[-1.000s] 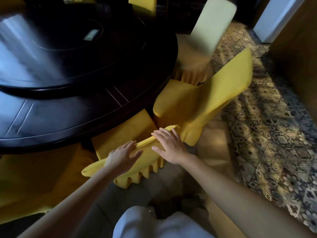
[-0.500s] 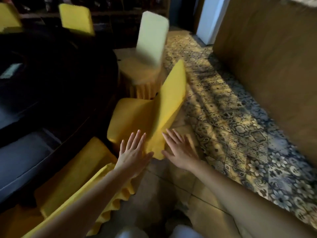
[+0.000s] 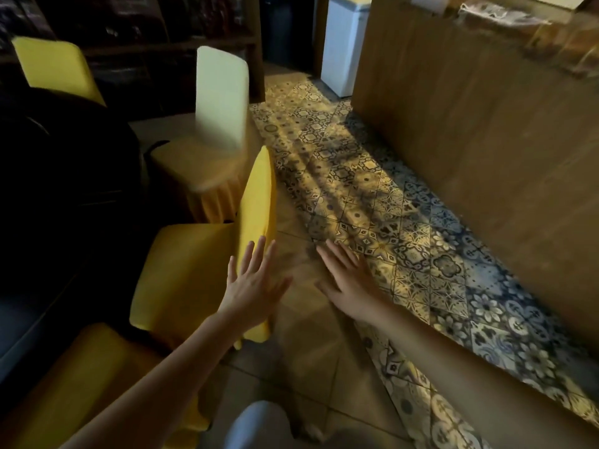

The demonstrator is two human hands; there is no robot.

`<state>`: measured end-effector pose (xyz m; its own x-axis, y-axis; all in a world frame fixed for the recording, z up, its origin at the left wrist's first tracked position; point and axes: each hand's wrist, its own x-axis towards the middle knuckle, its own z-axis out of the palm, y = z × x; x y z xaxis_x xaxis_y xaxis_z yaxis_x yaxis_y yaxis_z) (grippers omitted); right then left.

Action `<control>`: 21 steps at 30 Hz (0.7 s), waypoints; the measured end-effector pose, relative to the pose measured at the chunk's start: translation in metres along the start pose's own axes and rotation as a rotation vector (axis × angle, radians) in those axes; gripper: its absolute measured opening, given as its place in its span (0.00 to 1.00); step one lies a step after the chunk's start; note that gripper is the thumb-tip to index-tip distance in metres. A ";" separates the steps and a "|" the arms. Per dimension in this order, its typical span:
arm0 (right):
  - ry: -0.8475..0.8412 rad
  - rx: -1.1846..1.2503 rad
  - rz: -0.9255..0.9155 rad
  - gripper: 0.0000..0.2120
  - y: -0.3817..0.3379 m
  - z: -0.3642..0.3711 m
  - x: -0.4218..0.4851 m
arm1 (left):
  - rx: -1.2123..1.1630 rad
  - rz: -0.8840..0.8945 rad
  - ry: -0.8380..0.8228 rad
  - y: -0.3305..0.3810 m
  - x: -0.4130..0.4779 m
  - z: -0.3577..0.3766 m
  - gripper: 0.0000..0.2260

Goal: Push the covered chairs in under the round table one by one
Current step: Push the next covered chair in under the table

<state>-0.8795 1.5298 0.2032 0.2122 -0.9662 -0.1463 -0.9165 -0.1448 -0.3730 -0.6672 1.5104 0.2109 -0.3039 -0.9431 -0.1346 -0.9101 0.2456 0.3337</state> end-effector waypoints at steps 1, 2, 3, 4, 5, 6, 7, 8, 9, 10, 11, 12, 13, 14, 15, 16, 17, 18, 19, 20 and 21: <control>0.012 0.006 -0.014 0.32 0.003 -0.003 0.006 | -0.005 -0.005 0.000 0.001 0.006 0.001 0.36; 0.023 0.010 -0.029 0.32 0.005 -0.005 0.013 | -0.009 -0.010 -0.002 0.002 0.012 0.000 0.36; 0.028 0.015 -0.040 0.32 0.007 -0.007 0.021 | -0.012 -0.019 -0.003 0.002 0.019 0.000 0.36; 0.025 0.020 -0.047 0.32 0.010 -0.008 0.031 | -0.015 -0.034 -0.004 0.001 0.026 0.000 0.36; 0.016 0.026 -0.053 0.32 0.013 -0.010 0.040 | -0.018 -0.052 -0.002 0.000 0.035 -0.001 0.35; 0.004 0.031 -0.059 0.32 0.015 -0.011 0.050 | -0.022 -0.071 0.004 -0.001 0.044 -0.003 0.34; -0.006 0.033 -0.067 0.31 0.018 -0.013 0.061 | -0.027 -0.090 0.016 -0.003 0.054 -0.004 0.33; -0.014 0.033 -0.076 0.31 0.022 -0.015 0.073 | -0.033 -0.107 0.028 -0.007 0.065 -0.005 0.33; -0.021 0.027 -0.088 0.31 0.026 -0.017 0.087 | -0.035 -0.122 0.035 -0.010 0.078 -0.007 0.33; -0.028 0.018 -0.099 0.31 0.031 -0.020 0.101 | -0.035 -0.136 0.037 -0.013 0.091 -0.008 0.33; -0.032 0.008 -0.110 0.31 0.036 -0.023 0.116 | -0.034 -0.148 0.036 -0.016 0.105 -0.009 0.33; -0.035 -0.004 -0.117 0.31 0.040 -0.027 0.133 | -0.037 -0.159 0.034 -0.018 0.121 -0.011 0.33; -0.038 -0.014 -0.119 0.31 0.044 -0.033 0.149 | -0.042 -0.168 0.033 -0.020 0.137 -0.013 0.33; -0.042 -0.020 -0.116 0.31 0.048 -0.038 0.166 | -0.047 -0.179 0.033 -0.021 0.154 -0.015 0.33; -0.047 -0.023 -0.113 0.31 0.052 -0.044 0.182 | -0.052 -0.190 0.030 -0.021 0.171 -0.017 0.33; -0.057 -0.028 -0.114 0.31 0.056 -0.050 0.198 | -0.063 -0.203 0.027 -0.022 0.189 -0.020 0.33; -0.070 -0.035 -0.123 0.31 0.059 -0.056 0.213 | -0.079 -0.217 0.027 -0.022 0.205 -0.022 0.33; -0.079 -0.040 -0.139 0.31 0.063 -0.060 0.228 | -0.096 -0.227 0.033 -0.022 0.221 -0.024 0.34; -0.084 -0.042 -0.158 0.31 0.066 -0.064 0.244 | -0.105 -0.231 0.042 -0.022 0.236 -0.026 0.34; -0.088 -0.040 -0.175 0.31 0.068 -0.068 0.260 | -0.104 -0.232 0.049 -0.023 0.249 -0.028 0.34; -0.089 -0.041 -0.192 0.31 0.070 -0.072 0.276 | -0.103 -0.232 0.055 -0.025 0.262 -0.030 0.34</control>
<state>-0.9093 1.2374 0.2023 0.4118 -0.8977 -0.1568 -0.8688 -0.3348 -0.3649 -0.7161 1.2505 0.1953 -0.0716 -0.9830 -0.1690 -0.9193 -0.0007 0.3937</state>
